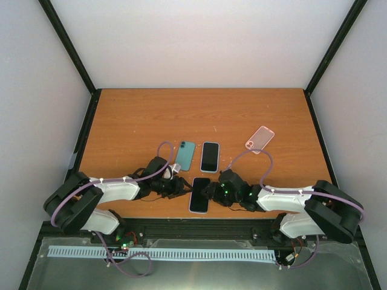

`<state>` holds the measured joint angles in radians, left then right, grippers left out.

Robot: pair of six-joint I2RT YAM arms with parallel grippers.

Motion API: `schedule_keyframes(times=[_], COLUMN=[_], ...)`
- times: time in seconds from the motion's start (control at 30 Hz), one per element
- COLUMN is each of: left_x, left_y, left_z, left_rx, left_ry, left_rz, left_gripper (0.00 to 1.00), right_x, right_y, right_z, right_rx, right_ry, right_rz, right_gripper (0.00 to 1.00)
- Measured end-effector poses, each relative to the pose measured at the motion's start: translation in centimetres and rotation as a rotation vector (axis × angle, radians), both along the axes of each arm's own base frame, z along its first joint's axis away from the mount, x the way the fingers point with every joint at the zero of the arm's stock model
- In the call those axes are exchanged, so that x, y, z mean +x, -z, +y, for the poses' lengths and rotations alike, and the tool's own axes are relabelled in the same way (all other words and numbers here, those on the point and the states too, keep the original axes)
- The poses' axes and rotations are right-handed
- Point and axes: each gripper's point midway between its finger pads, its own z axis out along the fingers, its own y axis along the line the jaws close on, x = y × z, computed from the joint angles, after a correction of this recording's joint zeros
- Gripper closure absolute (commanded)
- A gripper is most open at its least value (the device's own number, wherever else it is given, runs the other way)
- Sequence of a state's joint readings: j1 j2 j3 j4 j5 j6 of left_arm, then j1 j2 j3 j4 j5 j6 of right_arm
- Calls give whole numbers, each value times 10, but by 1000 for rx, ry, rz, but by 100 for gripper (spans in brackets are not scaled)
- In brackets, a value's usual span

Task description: Put the phone into the phone case

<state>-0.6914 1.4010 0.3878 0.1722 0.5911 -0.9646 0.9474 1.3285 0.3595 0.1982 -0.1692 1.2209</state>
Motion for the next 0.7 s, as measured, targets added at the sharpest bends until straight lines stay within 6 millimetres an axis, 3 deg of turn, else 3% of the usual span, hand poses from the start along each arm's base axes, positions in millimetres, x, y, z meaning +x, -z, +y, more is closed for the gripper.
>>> schedule_keyframes(times=[0.3,0.4,0.53,0.7], left_x=[-6,-6,-6,-5], left_y=[9,9,7,4], left_z=[-2,-2,-1,0], left_rx=[-18,-17,-21,-22], left_ry=[31,30,28,28], left_rz=[21,23,20,7], left_gripper=[61,58,54,54], right_x=[6,9,15,15], right_y=[-9,-21,-52,-57], right_z=[14,16,25,28], right_rx=[90,134,241,266], right_ry=[0,0,0,-5], right_rz=[-16,-46,-114,-112], right_gripper=[43,43,43,42])
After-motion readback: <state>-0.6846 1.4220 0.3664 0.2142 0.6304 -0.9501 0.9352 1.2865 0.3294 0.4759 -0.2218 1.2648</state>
